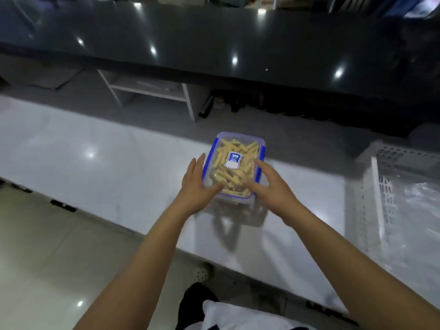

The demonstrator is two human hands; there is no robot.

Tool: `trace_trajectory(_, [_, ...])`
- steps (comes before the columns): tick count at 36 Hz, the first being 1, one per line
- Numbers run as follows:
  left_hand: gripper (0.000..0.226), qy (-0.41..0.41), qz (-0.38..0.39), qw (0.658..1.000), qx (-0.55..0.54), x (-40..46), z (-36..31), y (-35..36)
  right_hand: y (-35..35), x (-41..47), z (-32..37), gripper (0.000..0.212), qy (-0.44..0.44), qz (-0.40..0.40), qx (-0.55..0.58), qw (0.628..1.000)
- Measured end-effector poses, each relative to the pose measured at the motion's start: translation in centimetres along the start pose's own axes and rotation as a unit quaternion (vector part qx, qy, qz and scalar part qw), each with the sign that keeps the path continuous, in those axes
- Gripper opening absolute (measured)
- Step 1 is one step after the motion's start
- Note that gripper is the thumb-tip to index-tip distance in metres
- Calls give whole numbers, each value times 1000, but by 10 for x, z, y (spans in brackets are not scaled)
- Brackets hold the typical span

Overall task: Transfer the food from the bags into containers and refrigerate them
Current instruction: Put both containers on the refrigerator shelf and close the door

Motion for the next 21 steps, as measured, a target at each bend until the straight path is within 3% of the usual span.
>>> trace_trajectory(4, [81, -85, 81, 976, -186, 46, -2, -18, -2, 33, 16, 23, 113, -53, 160, 979])
trace_trajectory(6, [73, -122, 127, 956, -236, 61, 1, -25, -1, 41, 20, 27, 164, -70, 185, 966])
trace_trajectory(8, [63, -132, 169, 950, -226, 72, 8, -30, 1, 42, 22, 34, 192, -88, 185, 960])
trace_trajectory(12, [50, -130, 240, 938, -213, 87, 23, -43, 8, 33, 23, 29, 225, -146, 226, 936])
trace_trajectory(21, [45, -113, 383, 902, -162, 98, 47, -59, 35, -23, 6, 39, 282, -199, 320, 882])
Point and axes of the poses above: each hand's wrist, its own x-axis towards the middle knuckle, its own y-axis out of the palm, z = x × y, the point moved 1 cm from there along x, towards the middle knuckle, and after that the axes turned 1 degree about z, right-handed, at the moved point
